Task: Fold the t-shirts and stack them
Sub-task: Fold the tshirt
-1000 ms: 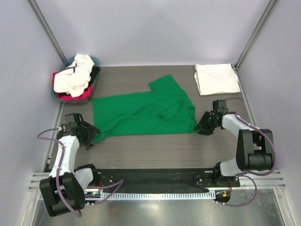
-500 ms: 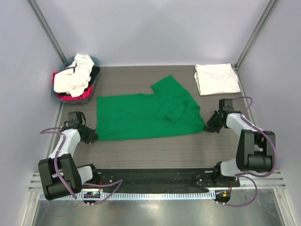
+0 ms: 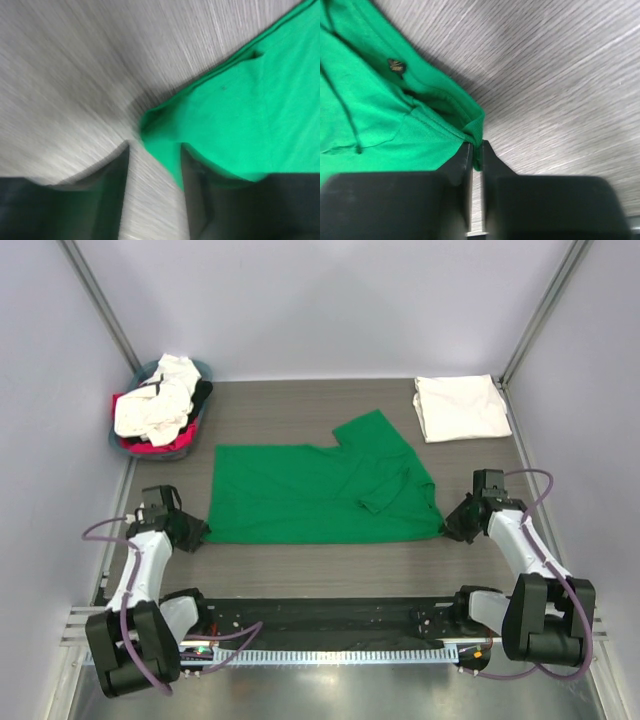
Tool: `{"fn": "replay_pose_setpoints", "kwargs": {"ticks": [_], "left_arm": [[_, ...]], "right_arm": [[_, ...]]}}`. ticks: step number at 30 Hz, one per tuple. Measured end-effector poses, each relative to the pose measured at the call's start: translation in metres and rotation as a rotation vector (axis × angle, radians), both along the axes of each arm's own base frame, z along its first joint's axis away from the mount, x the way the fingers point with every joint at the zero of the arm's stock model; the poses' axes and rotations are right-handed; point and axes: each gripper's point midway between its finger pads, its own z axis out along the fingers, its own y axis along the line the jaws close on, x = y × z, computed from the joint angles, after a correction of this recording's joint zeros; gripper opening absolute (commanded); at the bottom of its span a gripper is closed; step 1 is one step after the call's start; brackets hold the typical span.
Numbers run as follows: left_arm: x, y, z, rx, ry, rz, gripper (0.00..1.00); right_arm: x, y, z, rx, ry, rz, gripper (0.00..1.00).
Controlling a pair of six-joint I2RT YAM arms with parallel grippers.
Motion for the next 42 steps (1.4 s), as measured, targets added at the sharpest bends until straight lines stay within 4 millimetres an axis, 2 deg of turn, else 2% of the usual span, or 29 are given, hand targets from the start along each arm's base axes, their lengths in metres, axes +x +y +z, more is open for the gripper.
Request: {"fn": "replay_pose_setpoints", "kwargs": {"ticks": [1,2,5,9,13,15,17,19,22,23,26,28,30,35,42], "left_arm": [[-0.002,-0.001,0.002,-0.002,-0.01,0.004,0.6],[-0.003,-0.002,0.005,-0.008,-0.02,0.014,0.69],[-0.004,-0.006,0.016,-0.031,-0.05,0.026,0.8],[-0.002,-0.006,0.04,-0.027,-0.055,0.011,0.87],[0.019,0.001,0.094,0.037,-0.148,-0.069,0.87],[0.028,0.003,0.114,0.071,-0.184,-0.124,0.86],[0.031,0.005,0.125,0.107,-0.196,-0.178,0.86],[0.029,0.006,0.128,0.139,-0.188,-0.23,0.86],[0.021,0.009,0.125,0.174,-0.159,-0.276,0.86],[0.019,0.009,0.124,0.182,-0.155,-0.29,0.86],[0.017,0.008,0.126,0.195,-0.166,-0.315,0.86],[0.015,0.008,0.127,0.204,-0.177,-0.322,0.86],[0.014,0.009,0.13,0.215,-0.188,-0.325,0.84],[0.01,0.008,0.137,0.234,-0.223,-0.325,0.83],[0.007,0.011,0.147,0.268,-0.261,-0.311,0.83]], "right_arm": [[0.0,0.001,0.002,0.005,-0.005,-0.008,0.39],[0.0,0.001,0.004,0.012,-0.013,-0.013,0.58],[0.0,0.003,0.006,0.02,-0.016,-0.012,0.73],[-0.002,0.002,0.011,0.015,-0.008,-0.009,0.76],[0.005,0.0,0.03,0.0,-0.059,-0.009,0.77],[0.011,-0.003,0.043,-0.02,-0.09,-0.004,0.78],[0.019,-0.006,0.059,-0.053,-0.125,0.011,0.78],[0.029,-0.006,0.077,-0.092,-0.167,0.033,0.78],[0.044,0.012,0.105,-0.134,-0.237,0.113,0.77],[0.05,0.025,0.114,-0.139,-0.261,0.157,0.77],[0.062,0.064,0.123,-0.14,-0.289,0.276,0.75],[0.068,0.09,0.117,-0.121,-0.278,0.343,0.71],[0.074,0.108,0.099,-0.108,-0.239,0.385,0.68],[0.085,0.122,0.058,-0.101,-0.144,0.402,0.59],[0.093,0.135,0.022,-0.098,-0.082,0.423,0.55]]}}
